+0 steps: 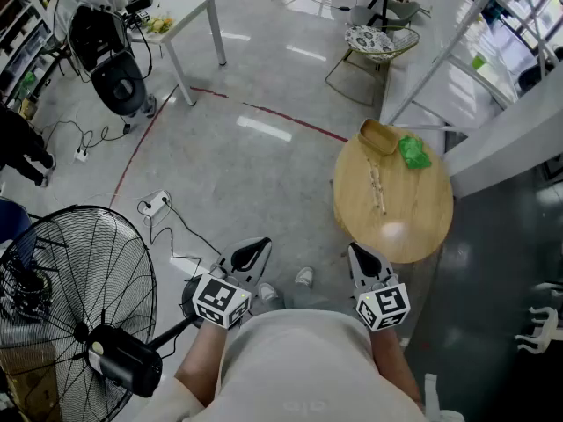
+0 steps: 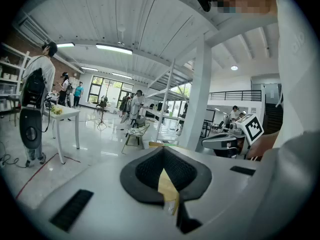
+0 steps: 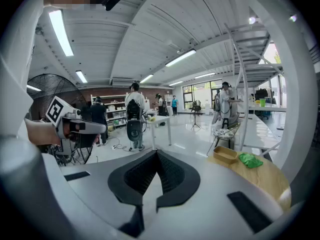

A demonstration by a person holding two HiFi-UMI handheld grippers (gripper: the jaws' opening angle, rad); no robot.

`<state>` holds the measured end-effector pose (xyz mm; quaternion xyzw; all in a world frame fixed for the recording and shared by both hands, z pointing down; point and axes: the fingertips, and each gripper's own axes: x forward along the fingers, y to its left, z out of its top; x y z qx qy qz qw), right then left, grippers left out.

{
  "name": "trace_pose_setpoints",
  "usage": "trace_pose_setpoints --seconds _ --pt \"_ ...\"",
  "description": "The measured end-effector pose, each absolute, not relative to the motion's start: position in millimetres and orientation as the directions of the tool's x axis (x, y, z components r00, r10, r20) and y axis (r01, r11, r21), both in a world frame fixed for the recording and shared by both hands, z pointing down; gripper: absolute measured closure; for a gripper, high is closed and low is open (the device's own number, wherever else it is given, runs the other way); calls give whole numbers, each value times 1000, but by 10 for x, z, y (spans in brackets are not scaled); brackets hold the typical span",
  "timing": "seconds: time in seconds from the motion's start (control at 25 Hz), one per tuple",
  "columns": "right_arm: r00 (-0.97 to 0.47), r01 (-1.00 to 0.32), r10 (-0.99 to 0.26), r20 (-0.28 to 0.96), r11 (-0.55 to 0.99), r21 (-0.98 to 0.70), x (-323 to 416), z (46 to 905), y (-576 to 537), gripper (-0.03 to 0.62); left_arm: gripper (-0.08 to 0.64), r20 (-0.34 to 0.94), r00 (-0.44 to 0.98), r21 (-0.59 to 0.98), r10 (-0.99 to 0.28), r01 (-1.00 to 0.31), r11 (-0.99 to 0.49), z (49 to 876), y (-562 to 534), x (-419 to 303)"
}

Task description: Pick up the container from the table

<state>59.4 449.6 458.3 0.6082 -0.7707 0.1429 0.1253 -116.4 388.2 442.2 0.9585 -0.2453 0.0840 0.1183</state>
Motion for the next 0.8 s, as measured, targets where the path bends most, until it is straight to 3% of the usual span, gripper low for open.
trace_pose_setpoints --seconds 0.52,0.8 --pt "-202 -976 -939 277 172 -132 1475 4452 4223 568 545 250 866 133 -432 -473 -871 4253 3409 -304" --pt "-189 -976 -939 287 147 -163 1945 4627 3897 568 545 293 854 138 -431 -484 -864 4387 3068 75"
